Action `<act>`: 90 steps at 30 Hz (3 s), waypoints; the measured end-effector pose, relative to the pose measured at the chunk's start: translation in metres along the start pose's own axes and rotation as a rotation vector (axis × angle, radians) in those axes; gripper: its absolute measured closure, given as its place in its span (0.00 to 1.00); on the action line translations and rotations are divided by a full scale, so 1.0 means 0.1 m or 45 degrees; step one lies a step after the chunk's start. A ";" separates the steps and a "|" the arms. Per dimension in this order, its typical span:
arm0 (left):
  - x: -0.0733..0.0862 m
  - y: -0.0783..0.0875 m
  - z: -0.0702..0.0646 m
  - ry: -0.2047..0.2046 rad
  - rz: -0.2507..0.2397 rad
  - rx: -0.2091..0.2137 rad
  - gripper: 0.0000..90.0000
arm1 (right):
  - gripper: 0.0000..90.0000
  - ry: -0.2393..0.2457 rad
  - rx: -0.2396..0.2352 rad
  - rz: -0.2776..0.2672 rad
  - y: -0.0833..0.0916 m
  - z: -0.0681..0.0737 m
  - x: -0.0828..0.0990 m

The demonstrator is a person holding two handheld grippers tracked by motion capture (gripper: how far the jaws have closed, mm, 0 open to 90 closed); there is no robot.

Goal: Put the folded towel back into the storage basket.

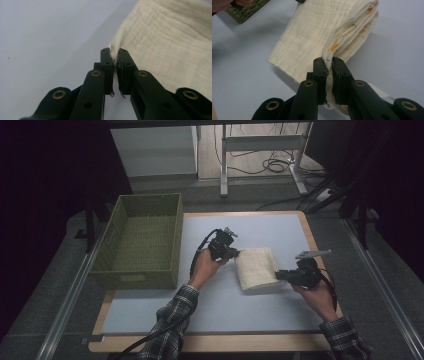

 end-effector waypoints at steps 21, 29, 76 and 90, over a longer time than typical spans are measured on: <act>0.04 0.54 0.26 0.003 0.047 -0.076 0.93 | 0.91 0.070 -0.080 -0.026 -0.19 0.28 -0.40; 0.06 0.77 0.37 0.005 0.074 -0.112 0.93 | 0.91 0.087 -0.119 -0.033 -0.29 0.38 -0.57; 0.33 2.16 1.24 0.146 0.038 -0.351 0.93 | 0.91 0.181 -0.364 -0.078 -0.91 1.14 -1.79; 0.52 2.48 1.56 0.190 0.034 -0.469 0.93 | 0.91 0.207 -0.420 -0.069 -1.23 1.53 -2.03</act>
Point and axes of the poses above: each handheld gripper's, and its own axes: y roughly backward along the jaws, x roughly out of its underside, z roughly to its left, the point moved 8 cm from there along -y, roughly forward along the jaws, and after that the axes turned 6 degrees about y, right-handed, at the moved point
